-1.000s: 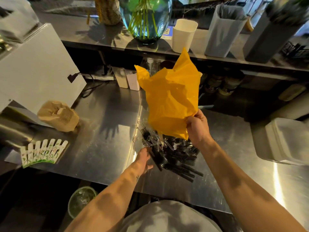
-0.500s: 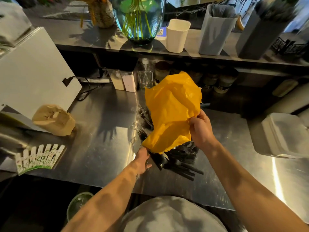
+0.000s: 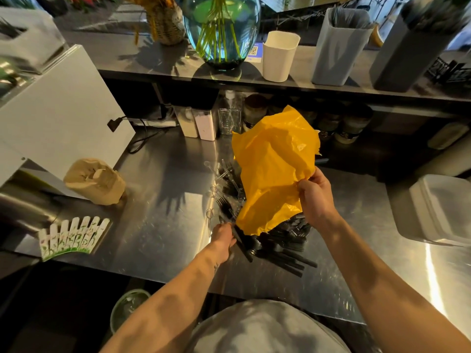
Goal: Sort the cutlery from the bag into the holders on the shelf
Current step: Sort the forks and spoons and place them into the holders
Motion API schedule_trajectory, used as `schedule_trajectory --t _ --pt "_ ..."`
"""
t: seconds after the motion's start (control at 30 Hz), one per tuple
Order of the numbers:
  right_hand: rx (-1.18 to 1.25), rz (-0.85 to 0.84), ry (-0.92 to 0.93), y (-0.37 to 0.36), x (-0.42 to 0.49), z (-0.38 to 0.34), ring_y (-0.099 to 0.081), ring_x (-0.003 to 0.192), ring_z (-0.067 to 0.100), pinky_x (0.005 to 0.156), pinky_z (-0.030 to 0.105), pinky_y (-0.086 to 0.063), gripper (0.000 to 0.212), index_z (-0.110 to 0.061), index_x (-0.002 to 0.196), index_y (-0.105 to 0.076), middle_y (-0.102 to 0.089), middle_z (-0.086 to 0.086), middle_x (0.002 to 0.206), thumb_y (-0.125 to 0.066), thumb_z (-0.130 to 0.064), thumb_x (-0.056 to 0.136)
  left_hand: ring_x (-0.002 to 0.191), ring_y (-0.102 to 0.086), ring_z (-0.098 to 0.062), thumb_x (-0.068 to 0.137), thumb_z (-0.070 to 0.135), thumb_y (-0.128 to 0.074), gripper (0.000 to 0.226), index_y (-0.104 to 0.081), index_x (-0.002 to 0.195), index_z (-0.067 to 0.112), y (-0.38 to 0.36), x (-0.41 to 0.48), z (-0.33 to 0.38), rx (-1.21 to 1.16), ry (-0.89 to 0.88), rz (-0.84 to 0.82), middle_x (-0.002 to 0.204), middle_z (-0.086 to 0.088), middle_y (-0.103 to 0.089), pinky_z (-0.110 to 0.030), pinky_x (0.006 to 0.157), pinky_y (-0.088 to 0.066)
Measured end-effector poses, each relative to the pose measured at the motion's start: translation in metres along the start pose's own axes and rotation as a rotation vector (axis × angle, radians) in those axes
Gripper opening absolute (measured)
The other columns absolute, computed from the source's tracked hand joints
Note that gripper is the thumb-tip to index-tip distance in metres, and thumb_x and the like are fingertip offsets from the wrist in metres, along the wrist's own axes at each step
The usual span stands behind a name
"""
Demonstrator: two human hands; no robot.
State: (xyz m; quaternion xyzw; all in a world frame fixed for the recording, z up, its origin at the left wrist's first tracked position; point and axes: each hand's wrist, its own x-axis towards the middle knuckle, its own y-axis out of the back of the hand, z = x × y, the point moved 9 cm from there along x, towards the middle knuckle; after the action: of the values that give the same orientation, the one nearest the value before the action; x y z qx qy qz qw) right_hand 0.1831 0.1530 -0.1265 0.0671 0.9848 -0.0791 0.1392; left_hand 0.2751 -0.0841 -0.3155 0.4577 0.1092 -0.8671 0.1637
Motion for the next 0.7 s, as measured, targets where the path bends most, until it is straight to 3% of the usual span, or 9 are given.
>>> schedule_trajectory --t 0.1,0.17,0.27,0.33,0.43,0.5,0.57,0.63,0.7 --pt "-0.051 -0.038 0.034 -0.005 0.001 -0.005 -0.055 0.092 0.028 0.082 0.048 -0.049 0.029 -0.006 0.101 -0.057 -0.059 0.009 0.094 -0.044 0.014 0.085 0.108 -0.064 -0.035 0.104 0.023 -0.045 0.030 -0.056 0.128 0.009 0.006 -0.005 0.019 0.055 -0.067 0.076 0.119 -0.019 -0.062 -0.043 0.099 -0.048" --pt "-0.089 -0.076 0.063 -0.012 0.000 -0.010 -0.057 0.093 0.030 0.083 0.049 -0.050 0.024 0.003 0.104 -0.055 -0.061 0.010 0.095 -0.046 0.011 0.083 0.114 -0.060 -0.034 0.100 0.032 -0.049 0.025 -0.061 0.115 0.017 0.006 -0.009 0.044 0.053 -0.159 0.101 0.128 -0.014 -0.063 -0.048 0.108 -0.045" --pt "-0.165 -0.123 0.099 -0.025 -0.002 -0.016 -0.056 0.092 0.030 0.083 0.046 -0.050 0.022 0.009 0.107 -0.053 -0.061 0.014 0.097 -0.049 0.010 0.086 0.128 -0.057 -0.031 0.093 0.062 -0.048 0.058 -0.060 0.132 0.020 -0.018 -0.030 0.096 -0.092 -0.290 -0.121 0.138 -0.011 -0.062 -0.052 0.114 -0.039" --pt "-0.222 -0.163 0.127 -0.033 -0.003 -0.017 -0.057 0.092 0.028 0.084 0.046 -0.049 0.016 0.010 0.104 -0.054 -0.061 0.017 0.096 -0.052 0.007 0.088 0.125 -0.062 -0.030 0.099 0.067 -0.038 0.064 -0.054 0.142 0.023 -0.036 -0.056 0.133 -0.154 -0.376 -0.319 0.135 -0.010 -0.065 -0.051 0.106 -0.047" --pt "-0.278 -0.159 0.095 -0.036 -0.003 -0.011 -0.065 0.103 0.018 0.090 0.040 -0.053 0.029 -0.011 0.115 -0.067 -0.071 0.001 0.108 -0.053 0.006 0.097 0.114 -0.067 -0.028 0.104 0.056 -0.038 0.054 -0.052 0.144 0.022 -0.047 -0.081 0.174 -0.230 -0.400 -0.408 0.126 -0.006 -0.070 -0.045 0.090 -0.055" --pt "-0.306 -0.150 0.077 -0.033 -0.002 -0.008 -0.063 0.108 0.012 0.093 0.040 -0.052 0.039 -0.022 0.126 -0.063 -0.069 -0.006 0.115 -0.054 0.004 0.098 0.112 -0.065 -0.029 0.102 0.041 -0.050 0.048 -0.051 0.141 0.015 -0.055 -0.084 0.184 -0.239 -0.376 -0.396 0.122 -0.007 -0.070 -0.042 0.086 -0.055" --pt "-0.323 -0.152 0.068 -0.029 0.003 -0.006 -0.063 0.108 0.010 0.096 0.042 -0.052 0.042 -0.020 0.134 -0.056 -0.067 -0.005 0.118 -0.058 0.000 0.097 0.118 -0.059 -0.035 0.103 0.022 -0.048 0.037 -0.047 0.134 0.002 -0.052 -0.071 0.178 -0.053 -0.321 -0.339 0.118 -0.014 -0.063 -0.046 0.095 -0.050" --pt "-0.313 -0.149 0.053 -0.022 0.007 -0.008 -0.062 0.113 0.014 0.101 0.047 -0.050 0.049 -0.024 0.137 -0.052 -0.064 -0.002 0.124 -0.063 -0.007 0.092 0.124 -0.053 -0.048 0.103 0.017 -0.043 0.043 -0.044 0.134 -0.012 -0.043 -0.060 0.187 0.258 -0.453 -0.233 0.123 -0.029 -0.057 -0.054 0.105 -0.042" --pt "-0.229 -0.199 0.032 -0.017 0.011 -0.010 -0.060 0.121 0.021 0.105 0.050 -0.048 0.065 -0.031 0.141 -0.047 -0.063 -0.001 0.131 -0.059 -0.009 0.081 0.105 -0.066 -0.041 0.096 0.012 -0.051 0.031 -0.063 0.124 0.012 -0.034 -0.067 0.211 -0.060 -0.575 -0.212 0.116 -0.023 -0.067 -0.052 0.094 -0.054"
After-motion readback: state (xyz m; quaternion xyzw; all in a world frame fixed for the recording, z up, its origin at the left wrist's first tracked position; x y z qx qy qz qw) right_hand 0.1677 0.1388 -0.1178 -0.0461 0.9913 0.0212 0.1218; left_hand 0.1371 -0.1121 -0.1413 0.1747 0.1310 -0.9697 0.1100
